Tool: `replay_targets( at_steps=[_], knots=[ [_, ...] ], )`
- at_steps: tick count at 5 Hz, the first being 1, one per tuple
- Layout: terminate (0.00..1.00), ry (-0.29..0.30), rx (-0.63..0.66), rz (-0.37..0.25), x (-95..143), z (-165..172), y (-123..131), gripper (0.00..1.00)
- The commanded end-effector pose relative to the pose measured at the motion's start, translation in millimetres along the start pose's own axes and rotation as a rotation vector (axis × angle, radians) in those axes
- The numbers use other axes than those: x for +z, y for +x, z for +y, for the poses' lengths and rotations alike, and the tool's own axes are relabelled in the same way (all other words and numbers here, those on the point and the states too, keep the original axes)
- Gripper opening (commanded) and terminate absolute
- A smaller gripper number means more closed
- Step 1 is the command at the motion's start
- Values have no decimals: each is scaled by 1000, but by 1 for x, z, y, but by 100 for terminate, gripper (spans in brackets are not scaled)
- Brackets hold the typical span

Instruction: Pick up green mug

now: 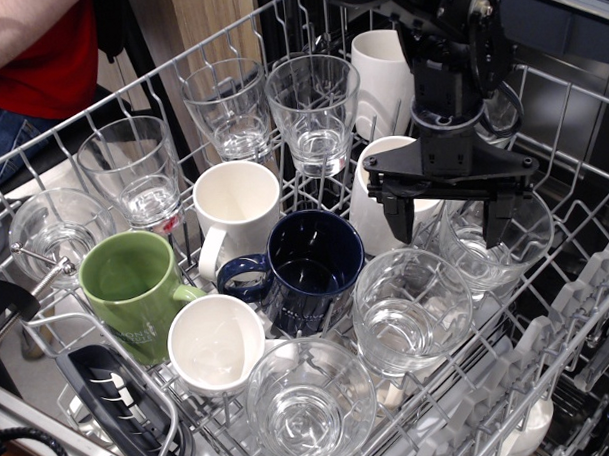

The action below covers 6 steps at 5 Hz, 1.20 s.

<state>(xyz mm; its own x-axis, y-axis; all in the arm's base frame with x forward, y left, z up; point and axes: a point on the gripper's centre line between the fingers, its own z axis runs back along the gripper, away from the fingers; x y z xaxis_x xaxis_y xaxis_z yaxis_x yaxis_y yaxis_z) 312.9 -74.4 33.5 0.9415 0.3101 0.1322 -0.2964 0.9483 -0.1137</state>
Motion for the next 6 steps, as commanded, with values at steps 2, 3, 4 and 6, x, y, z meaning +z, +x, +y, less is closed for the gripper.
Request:
replay_targets(
  at_steps=[2, 3, 4, 6],
  knots=[
    [0, 82, -239, 55, 14, 35, 12, 100],
    [0, 38, -334, 42, 31, 65, 20, 100],
    [0, -15, -464, 39, 51, 113, 24, 100],
    [0, -25, -714, 128, 45, 173, 34, 100]
  ],
)
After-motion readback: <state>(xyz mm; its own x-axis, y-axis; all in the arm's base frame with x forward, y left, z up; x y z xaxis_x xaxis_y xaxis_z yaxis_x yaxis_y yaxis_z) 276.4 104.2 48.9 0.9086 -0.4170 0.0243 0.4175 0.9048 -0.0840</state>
